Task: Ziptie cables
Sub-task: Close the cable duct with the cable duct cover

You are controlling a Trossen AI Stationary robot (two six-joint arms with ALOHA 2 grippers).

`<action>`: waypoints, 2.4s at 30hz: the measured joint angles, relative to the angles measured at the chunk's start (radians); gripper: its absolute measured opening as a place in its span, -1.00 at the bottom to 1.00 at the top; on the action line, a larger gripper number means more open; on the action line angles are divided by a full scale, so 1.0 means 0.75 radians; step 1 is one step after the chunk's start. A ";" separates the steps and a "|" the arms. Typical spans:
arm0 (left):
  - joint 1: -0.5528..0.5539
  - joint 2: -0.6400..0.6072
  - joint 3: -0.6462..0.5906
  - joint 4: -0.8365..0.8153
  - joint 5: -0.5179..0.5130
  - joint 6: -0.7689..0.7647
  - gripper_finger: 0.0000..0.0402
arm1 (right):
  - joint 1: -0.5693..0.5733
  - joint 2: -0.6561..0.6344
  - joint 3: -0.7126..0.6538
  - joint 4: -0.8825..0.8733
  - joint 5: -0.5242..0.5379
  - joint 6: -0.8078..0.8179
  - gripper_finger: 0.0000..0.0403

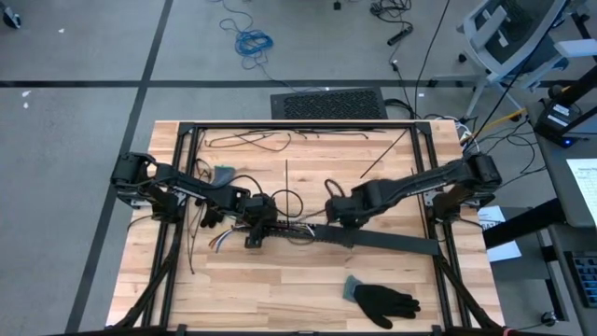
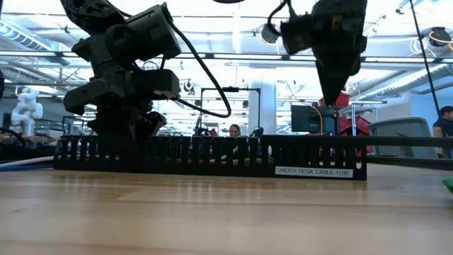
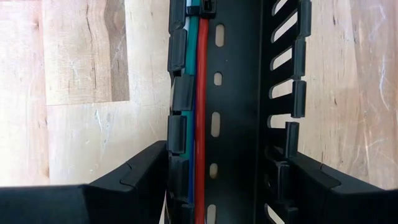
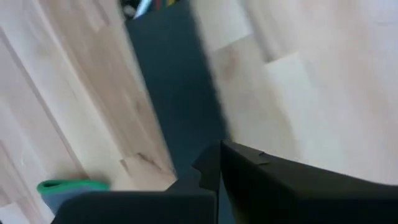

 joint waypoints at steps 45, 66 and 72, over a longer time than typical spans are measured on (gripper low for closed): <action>0.002 0.001 -0.001 0.024 -0.009 0.002 0.18 | 0.008 0.301 0.001 0.424 -0.029 -0.064 -1.00; 0.002 0.001 -0.005 0.049 -0.014 0.009 0.18 | -0.018 0.449 0.009 0.741 0.012 -0.141 -1.00; 0.001 0.001 0.001 0.052 -0.024 0.002 0.18 | -0.033 0.402 -0.002 0.813 0.038 -0.193 -1.00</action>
